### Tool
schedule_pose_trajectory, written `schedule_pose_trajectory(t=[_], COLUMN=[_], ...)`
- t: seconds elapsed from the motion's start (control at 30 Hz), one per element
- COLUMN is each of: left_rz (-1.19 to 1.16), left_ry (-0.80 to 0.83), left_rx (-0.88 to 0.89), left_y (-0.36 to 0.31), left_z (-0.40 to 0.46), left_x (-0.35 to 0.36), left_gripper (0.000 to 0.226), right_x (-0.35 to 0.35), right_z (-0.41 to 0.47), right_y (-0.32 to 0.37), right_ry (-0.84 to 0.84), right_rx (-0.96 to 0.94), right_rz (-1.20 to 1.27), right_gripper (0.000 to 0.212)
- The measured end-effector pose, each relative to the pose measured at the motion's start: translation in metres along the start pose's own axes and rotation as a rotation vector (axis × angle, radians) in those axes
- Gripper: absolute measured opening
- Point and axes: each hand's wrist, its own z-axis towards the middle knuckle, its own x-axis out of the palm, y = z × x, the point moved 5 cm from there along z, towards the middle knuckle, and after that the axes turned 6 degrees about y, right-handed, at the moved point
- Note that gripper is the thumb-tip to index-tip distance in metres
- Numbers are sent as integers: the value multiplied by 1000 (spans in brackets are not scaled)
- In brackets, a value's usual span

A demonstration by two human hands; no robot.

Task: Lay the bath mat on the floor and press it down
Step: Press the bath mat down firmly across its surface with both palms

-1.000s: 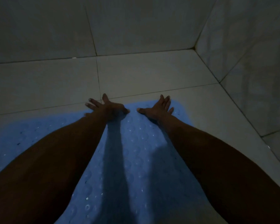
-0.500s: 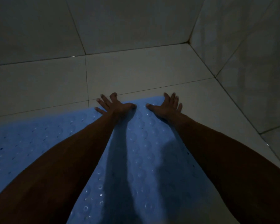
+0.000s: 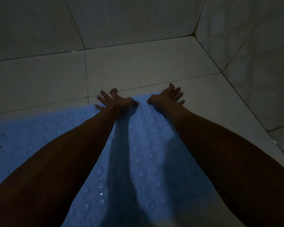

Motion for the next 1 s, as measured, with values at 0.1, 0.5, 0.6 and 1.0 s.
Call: schedule_pose_trajectory(t=[0.1,0.5,0.6,1.0], left_rz=[-8,47,163,249], left_ry=[59,37,181,197], left_rx=[11,50,123,121], left_y=[-2,-2,3,-1], left_z=[6,2,5,-5], left_x=[-4,4,0,1], left_gripper=[110,123,141,135], right_x=[2,-5,-12,-4], right_z=[1,-3,-4,-20], right_y=[-6,-23,-24,-53], right_ry=[22,165,159,-63], right_rx=[-8,-184,-22,-85], right_rz=[-4,-228,-206,-7], right_gripper=[125,133,145,145])
